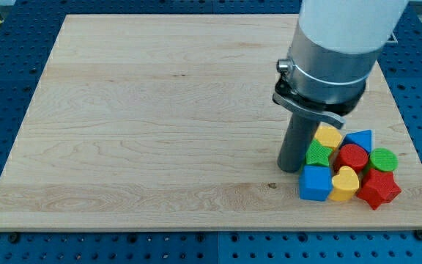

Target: Push your arm into a group of blocks

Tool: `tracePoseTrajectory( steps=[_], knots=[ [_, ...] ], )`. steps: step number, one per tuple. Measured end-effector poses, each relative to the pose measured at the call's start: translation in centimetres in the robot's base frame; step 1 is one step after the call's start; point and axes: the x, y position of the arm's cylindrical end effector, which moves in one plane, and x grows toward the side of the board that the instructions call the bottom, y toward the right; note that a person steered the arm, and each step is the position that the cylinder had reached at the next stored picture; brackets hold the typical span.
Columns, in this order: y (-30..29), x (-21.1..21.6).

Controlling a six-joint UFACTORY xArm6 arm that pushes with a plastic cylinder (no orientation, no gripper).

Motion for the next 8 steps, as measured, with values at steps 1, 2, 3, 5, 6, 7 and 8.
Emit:
tracePoseTrajectory(
  steps=[1, 2, 3, 5, 6, 7, 8],
  knots=[
    [-1.3, -4.5],
    [1.7, -7.4],
    [6.1, -8.8],
    [18.5, -6.0],
    [22.7, 0.0],
    [24.0, 6.5],
    [23.8, 8.1]
  ],
)
